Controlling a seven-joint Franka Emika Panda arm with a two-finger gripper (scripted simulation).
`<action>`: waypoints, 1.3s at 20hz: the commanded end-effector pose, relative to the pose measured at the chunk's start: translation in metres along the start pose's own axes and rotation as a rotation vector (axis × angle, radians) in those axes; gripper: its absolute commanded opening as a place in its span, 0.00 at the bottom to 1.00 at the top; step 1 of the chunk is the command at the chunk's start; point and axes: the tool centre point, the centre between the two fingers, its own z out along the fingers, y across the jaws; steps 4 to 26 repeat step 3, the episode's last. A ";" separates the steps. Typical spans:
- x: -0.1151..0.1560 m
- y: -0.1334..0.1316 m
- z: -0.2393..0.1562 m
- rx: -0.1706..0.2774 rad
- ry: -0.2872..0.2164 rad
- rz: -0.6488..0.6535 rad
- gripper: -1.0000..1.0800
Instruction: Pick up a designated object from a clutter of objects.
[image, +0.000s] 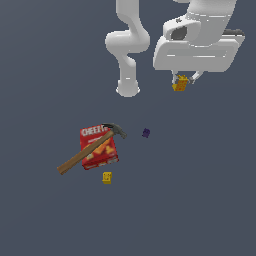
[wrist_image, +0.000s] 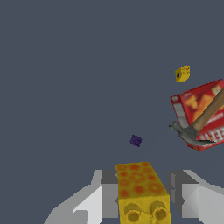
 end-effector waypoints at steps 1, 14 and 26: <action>0.002 0.000 -0.003 0.000 0.000 0.000 0.00; 0.002 0.000 -0.003 0.000 0.000 0.000 0.00; 0.002 0.000 -0.003 0.000 0.000 0.000 0.00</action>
